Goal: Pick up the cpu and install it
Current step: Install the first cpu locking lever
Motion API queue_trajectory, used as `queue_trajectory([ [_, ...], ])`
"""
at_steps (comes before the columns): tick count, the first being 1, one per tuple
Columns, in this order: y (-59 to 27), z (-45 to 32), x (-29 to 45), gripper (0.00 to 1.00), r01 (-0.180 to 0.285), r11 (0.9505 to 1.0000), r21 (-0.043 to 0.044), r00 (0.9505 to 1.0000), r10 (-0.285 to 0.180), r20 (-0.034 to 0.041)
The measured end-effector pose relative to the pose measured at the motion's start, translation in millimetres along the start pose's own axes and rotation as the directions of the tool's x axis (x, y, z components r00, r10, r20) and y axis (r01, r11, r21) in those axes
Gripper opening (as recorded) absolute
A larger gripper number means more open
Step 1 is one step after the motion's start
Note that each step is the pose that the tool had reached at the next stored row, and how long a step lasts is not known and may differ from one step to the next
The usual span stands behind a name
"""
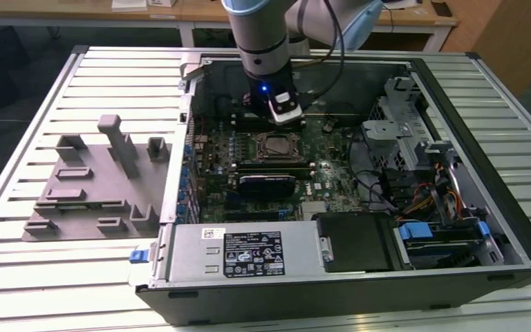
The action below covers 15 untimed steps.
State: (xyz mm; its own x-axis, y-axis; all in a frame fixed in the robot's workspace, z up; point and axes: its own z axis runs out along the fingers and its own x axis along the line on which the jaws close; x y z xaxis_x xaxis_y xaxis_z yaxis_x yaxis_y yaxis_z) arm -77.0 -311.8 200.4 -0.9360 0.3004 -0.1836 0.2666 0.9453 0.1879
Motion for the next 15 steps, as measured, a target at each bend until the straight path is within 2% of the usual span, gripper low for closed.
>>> queue_trajectory([
  [9,3.9,0.7,2.1,0.11,-0.015,0.9999,0.0027,0.9999,0.015,0.0030],
  [15,3.2,1.6,4.7,0.11,-0.024,0.9997,0.0034,0.9997,0.024,0.0090],
])
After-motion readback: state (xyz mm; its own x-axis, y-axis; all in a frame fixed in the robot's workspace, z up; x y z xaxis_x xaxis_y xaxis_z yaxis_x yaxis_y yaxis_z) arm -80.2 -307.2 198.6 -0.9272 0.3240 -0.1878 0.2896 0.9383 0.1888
